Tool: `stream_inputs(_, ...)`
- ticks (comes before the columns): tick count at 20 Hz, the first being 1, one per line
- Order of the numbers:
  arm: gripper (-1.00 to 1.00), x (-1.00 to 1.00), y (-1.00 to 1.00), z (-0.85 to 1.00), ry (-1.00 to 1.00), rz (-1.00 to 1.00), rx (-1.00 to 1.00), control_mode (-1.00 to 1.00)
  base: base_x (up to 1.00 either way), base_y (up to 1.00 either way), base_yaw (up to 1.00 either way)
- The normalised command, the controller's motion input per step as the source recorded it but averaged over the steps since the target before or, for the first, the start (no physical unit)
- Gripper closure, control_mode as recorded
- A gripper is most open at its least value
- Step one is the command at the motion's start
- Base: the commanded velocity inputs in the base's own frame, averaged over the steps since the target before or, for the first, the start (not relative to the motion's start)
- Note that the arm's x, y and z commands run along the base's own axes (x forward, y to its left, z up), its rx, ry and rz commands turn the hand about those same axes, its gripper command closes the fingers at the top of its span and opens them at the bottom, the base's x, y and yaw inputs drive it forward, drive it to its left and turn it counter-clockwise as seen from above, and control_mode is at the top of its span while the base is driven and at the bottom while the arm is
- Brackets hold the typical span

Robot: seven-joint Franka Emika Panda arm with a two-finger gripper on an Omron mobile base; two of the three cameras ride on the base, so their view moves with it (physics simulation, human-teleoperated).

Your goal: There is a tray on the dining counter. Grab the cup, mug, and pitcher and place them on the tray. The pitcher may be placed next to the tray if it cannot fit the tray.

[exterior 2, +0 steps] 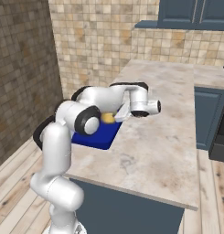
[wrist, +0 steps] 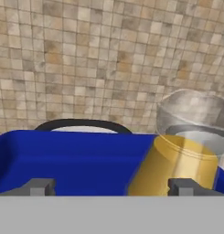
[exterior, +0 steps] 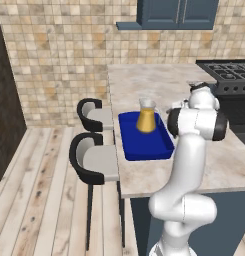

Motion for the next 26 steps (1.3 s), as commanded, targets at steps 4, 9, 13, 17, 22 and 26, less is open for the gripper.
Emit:
stream_inputs(4,-1.00,-0.64,-0.12,0.73,-0.08,0.00,0.00,-1.00,0.00,0.00,0.00)
stream_inputs(9,-1.00,-0.64,-0.08,0.84,-0.10,0.00,0.01,-1.00,0.00,0.00,0.00)
stream_inputs(13,-1.00,-0.99,0.00,0.66,-0.12,0.03,0.00,-1.00,0.00,0.00,0.00)
stream_inputs(17,-1.00,-1.00,0.00,0.42,-0.17,0.10,-0.09,-1.00,0.00,0.00,0.00)
stream_inputs(22,-1.00,-1.00,0.09,0.45,-0.17,0.08,-0.18,-1.00,0.00,0.00,0.00)
stream_inputs(26,-1.00,-0.98,0.08,0.36,-0.19,0.17,-0.26,-1.00,0.00,0.00,0.00)
